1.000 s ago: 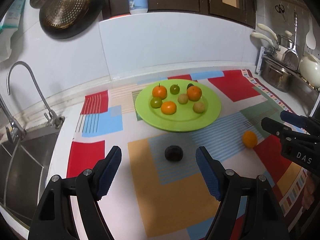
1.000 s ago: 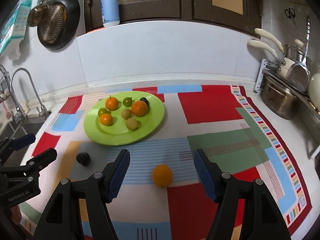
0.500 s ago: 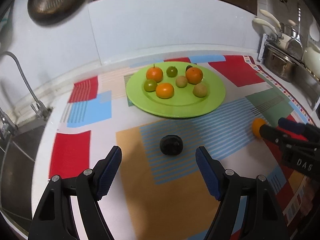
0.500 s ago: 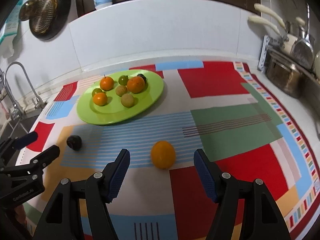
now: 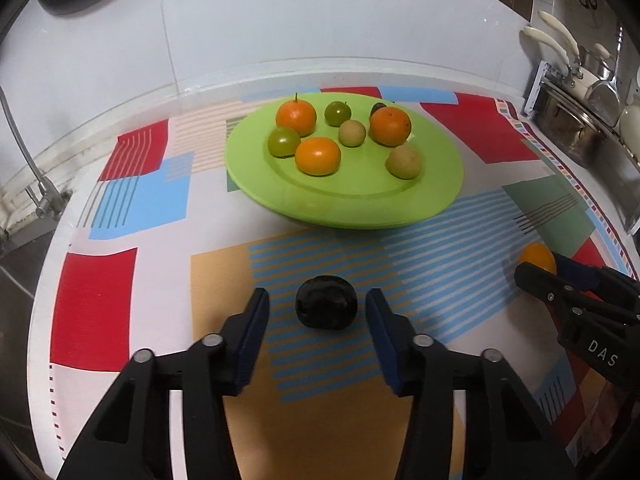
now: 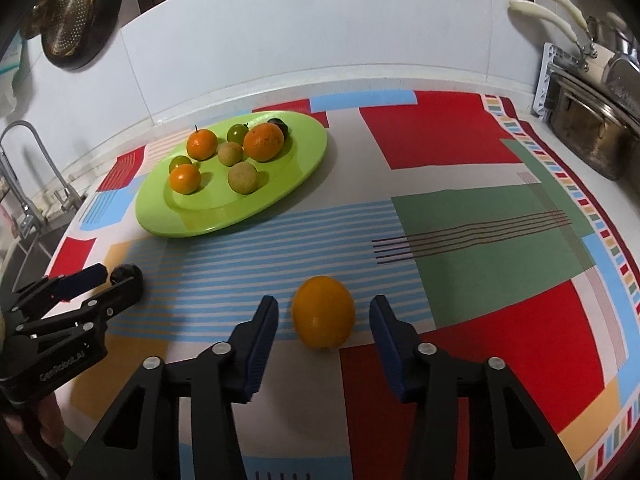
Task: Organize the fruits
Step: 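Grasp the dark plum with the left tool while the right tool grasps the orange, then carry the plum and orange onto the green plate and open both tools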
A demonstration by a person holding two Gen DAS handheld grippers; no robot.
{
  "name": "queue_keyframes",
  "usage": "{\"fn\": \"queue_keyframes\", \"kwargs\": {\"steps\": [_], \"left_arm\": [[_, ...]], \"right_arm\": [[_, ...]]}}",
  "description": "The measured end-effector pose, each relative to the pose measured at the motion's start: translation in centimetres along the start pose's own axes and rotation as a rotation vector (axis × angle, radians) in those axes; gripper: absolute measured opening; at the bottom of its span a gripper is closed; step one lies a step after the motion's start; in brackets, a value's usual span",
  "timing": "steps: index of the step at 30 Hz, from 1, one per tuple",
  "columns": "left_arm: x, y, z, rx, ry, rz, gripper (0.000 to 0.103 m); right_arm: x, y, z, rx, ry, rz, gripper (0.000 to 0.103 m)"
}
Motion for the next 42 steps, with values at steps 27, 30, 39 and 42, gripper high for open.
{"fn": "queue_keyframes", "kwargs": {"steps": [27,30,39,42], "left_arm": [[0.7,-2.2,5.5,-0.060,-0.087,-0.068,0.031],[1.0,-2.3,6.5,-0.061,-0.107,-0.073,0.031],[1.9,-2.1,8.3,-0.056,-0.148,-0.078,0.031],[2.3,-2.0,8.8,-0.054,-0.162,-0.076,0.031]], "right_arm": [[1.1,2.6,4.3,0.127,-0.065,0.059,0.033],[1.3,3.2,5.1,0.144,-0.076,0.070,0.033],[2.0,4.8,6.6,0.162,-0.105,0.114,0.033],[2.5,5.1,7.0,0.165,-0.118,0.124,0.034]]}}
Point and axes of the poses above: each gripper's, at about its wrist camera, not at the fingertips, and z roughly against the way its jaws point, y to its left, x to its top, the point moved 5 cm from there along -z, roughly the way its jaws point, and after that the axes turned 3 degrees about x, right-handed, at the moved point
